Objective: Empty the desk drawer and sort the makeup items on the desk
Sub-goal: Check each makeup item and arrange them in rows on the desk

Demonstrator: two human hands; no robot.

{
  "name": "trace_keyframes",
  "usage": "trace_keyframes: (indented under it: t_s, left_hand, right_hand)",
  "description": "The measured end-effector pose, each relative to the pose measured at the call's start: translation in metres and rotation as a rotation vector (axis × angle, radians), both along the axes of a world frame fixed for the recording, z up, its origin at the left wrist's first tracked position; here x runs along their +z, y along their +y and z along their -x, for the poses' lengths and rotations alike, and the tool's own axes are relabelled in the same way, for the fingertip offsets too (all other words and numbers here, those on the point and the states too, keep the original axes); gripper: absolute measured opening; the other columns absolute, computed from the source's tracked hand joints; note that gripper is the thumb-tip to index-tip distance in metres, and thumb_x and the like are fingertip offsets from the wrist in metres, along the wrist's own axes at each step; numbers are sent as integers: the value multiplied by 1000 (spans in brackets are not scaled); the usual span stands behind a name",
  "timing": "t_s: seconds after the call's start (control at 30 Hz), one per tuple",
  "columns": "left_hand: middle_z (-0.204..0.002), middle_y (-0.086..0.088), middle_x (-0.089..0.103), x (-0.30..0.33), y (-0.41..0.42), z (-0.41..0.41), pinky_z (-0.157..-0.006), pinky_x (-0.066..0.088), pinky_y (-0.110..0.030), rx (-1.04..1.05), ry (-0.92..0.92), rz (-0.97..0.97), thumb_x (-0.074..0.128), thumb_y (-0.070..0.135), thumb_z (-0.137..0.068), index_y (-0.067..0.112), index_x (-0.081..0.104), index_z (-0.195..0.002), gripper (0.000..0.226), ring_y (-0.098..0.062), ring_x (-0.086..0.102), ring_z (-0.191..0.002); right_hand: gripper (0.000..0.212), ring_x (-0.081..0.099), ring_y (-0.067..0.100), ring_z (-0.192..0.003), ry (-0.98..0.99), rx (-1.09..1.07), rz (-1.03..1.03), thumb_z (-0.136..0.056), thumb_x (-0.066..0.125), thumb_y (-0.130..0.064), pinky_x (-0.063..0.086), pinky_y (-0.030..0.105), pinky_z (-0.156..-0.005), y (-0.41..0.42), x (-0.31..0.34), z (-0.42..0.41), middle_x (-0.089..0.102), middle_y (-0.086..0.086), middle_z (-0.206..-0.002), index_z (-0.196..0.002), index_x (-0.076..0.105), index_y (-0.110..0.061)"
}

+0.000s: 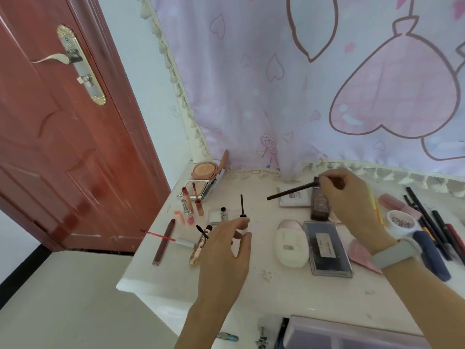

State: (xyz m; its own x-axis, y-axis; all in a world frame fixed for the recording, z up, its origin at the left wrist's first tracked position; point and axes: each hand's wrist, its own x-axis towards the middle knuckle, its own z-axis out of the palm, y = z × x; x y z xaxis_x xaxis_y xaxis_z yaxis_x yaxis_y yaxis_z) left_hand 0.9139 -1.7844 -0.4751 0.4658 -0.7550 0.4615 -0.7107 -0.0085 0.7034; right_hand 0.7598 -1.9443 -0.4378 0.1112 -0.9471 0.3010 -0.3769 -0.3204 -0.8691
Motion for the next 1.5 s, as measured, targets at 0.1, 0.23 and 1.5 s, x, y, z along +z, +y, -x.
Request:
trace_keyframes:
  t_s: [0.1, 0.23, 1.5]
  left_hand:
    - [-101, 20, 56, 2, -11, 20, -84, 40, -9, -53, -53, 71, 51, 31, -86, 24, 60, -109, 25, 5, 50, -96]
    - [-124, 0, 52, 0, -27, 47, -98, 31, -35, -59, -271, -5, 39, 40, -86, 24, 44, -125, 42, -16, 40, -116]
    - [-49, 18, 46, -5, 13, 44, -47, 29, -13, -337, 217, -339, 43, 26, -96, 39, 59, -91, 21, -4, 37, -45]
  right_hand:
    - [10, 51, -1, -48, -199, 62, -125, -88, 56, -8, 41, 7, -52, 3, 10, 29, 61, -3, -65, -85, 65, -11]
    - [20, 46, 3, -42, -293, 231, -261, -89, 54, -3, 39, 10, -45, 24, 12, 52, 58, -4, -47, -74, 64, -12]
    - [29, 49, 0, -50, -190, 472, -276, -89, 52, 1, 43, 13, -54, 64, -21, 28, 57, -6, -56, -74, 64, -20]
